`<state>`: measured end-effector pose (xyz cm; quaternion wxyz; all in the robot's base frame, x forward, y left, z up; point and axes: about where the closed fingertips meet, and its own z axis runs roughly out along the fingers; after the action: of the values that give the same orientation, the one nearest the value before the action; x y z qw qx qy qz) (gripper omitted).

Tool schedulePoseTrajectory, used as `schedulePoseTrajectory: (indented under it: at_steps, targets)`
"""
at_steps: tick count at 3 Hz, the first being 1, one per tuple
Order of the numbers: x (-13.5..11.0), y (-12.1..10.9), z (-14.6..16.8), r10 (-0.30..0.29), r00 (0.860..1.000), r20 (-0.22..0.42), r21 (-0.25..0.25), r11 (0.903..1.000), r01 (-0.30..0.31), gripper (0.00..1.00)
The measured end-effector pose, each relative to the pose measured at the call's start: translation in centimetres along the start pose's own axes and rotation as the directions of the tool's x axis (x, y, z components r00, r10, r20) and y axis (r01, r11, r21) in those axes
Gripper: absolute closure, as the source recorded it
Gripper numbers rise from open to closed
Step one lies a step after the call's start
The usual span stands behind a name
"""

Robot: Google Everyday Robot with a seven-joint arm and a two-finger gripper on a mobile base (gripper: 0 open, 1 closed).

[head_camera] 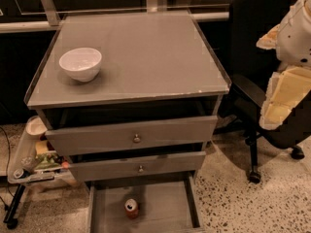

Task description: Pick coke can from bottom drawer and place on counter

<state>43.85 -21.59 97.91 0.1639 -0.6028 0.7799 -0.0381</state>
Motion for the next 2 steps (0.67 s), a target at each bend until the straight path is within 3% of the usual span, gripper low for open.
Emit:
schedulePoseTrajectory:
  at_steps: [1, 2]
  targets:
    - [-0.2, 0.0, 0.1, 0.001, 1.000, -0.006, 0.024, 0.9997, -0.001, 0.00]
    - [-1.9, 2.5, 2.3, 0.025, 0.998, 0.056, 0.023, 0.9994, -0.026, 0.00]
